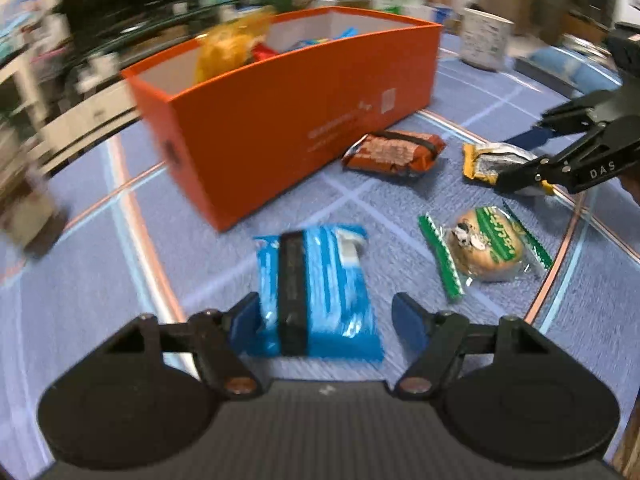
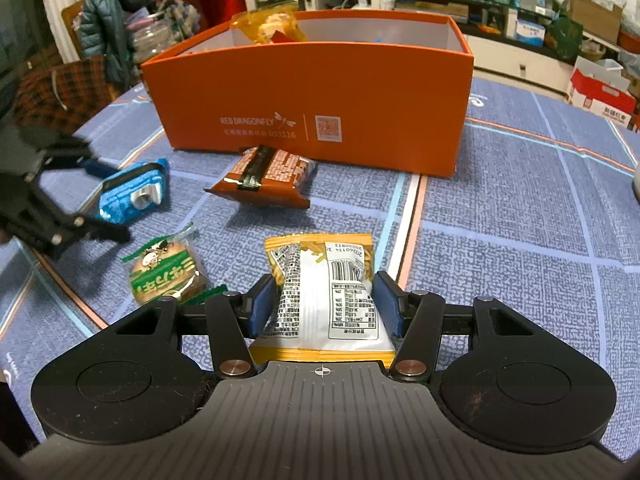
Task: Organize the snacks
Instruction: 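Grasp the blue cookie packet with the left tool and lift it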
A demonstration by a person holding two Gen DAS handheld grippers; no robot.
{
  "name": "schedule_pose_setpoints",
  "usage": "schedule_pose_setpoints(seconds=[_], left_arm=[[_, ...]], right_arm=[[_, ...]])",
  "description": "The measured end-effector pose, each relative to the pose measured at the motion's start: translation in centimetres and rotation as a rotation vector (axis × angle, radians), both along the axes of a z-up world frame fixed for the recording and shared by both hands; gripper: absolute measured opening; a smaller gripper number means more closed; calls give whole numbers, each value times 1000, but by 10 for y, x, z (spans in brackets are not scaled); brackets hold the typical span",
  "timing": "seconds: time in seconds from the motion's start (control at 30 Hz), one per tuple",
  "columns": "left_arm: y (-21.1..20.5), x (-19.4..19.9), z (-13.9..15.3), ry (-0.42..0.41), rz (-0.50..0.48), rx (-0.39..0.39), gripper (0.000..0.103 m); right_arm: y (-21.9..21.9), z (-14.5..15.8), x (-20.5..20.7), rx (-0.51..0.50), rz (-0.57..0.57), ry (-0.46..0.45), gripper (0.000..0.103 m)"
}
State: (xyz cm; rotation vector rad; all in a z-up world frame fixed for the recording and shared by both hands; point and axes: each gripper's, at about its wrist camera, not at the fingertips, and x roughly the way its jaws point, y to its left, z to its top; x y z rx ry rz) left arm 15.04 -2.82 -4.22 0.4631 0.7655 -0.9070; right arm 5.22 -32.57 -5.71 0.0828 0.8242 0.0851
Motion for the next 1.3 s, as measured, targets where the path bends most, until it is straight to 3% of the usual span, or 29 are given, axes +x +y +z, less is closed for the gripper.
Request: schedule_pose_setpoints(seconds=[0.27, 0.33, 0.5, 1.3], left_arm=[[-10, -29, 5, -16, 431, 4, 74], [-14, -31, 8, -31, 505, 1, 74], [-16, -16, 1, 20, 657, -47, 74], [-25, -14, -3, -15, 618, -59, 75]], right_arm=[[8, -4, -2, -28, -20, -35, 46], [10, -6, -5, -47, -14, -52, 47], [6, -7, -8, -52, -34, -65, 47], [8, -5, -5, -88, -14, -39, 45]])
